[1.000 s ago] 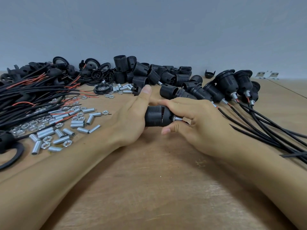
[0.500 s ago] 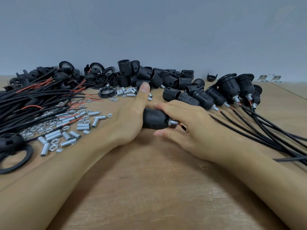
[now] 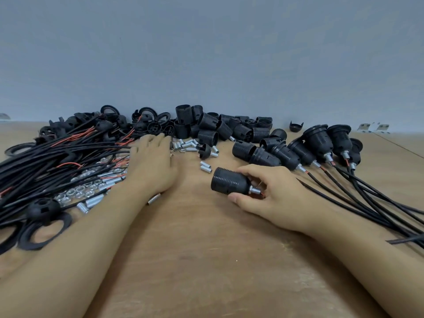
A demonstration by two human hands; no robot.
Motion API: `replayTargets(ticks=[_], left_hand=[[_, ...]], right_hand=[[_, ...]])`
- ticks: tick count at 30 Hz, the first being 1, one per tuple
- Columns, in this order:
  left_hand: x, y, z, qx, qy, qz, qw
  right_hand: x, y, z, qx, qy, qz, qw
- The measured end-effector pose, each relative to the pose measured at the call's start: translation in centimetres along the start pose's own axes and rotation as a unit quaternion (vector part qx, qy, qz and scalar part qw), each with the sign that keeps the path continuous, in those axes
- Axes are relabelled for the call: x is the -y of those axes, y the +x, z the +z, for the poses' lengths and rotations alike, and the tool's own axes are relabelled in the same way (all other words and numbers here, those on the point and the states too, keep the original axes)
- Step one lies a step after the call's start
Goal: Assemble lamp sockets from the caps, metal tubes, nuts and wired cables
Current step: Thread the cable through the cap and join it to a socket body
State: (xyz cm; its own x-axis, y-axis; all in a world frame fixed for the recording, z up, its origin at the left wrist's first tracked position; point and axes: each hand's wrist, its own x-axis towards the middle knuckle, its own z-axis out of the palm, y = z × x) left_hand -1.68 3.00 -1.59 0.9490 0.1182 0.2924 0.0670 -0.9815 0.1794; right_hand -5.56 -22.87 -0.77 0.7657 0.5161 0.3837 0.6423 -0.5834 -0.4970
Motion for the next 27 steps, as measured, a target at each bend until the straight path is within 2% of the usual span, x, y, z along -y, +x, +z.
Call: replayTargets(ticks=[2,3,10,15,17,19,21,27], left_hand=[[0.4,0.3,0.3,0.04,0.015,-0.034,0.998],[0.4,0.4,0.4,0.027,0.006,-0.037,0.999],[0.1,0.3,-0.2,-0.141,-0.09,-0.002,0.986],[-0.3,0.3,0.1,-0.081,-0.104,0.015,0.991],[0.0,0.4,0.2,-0.09,-0.051,0.019,0.994],[0.1,0.4,0.3,-0.062,0.012,0.02,0.998],[0.0,0.3,0.3,-0.039,0.021,0.005,0.999],[-0.2,0.1,-0.5,-0.116,-0.088,-0.002,0.989]], right_hand=[[-0.1,0.1,0.1,0.014,0.004,0.011,1.0],[-0.1,0.1,0.1,0.014,0.006,0.014,1.0],[-0.5,0.2,0.2,-0.003,0.017,0.017,1.0],[-0.5,0.1,0.2,-0.006,0.019,0.014,1.0],[-0.6,0.1,0.2,-0.008,0.019,0.011,1.0],[-0.6,0.2,0.2,-0.007,0.017,0.009,1.0],[-0.7,0.2,0.3,-0.007,0.016,0.007,1.0],[-0.9,0.2,0.4,-0.005,0.008,0.008,1.0]])
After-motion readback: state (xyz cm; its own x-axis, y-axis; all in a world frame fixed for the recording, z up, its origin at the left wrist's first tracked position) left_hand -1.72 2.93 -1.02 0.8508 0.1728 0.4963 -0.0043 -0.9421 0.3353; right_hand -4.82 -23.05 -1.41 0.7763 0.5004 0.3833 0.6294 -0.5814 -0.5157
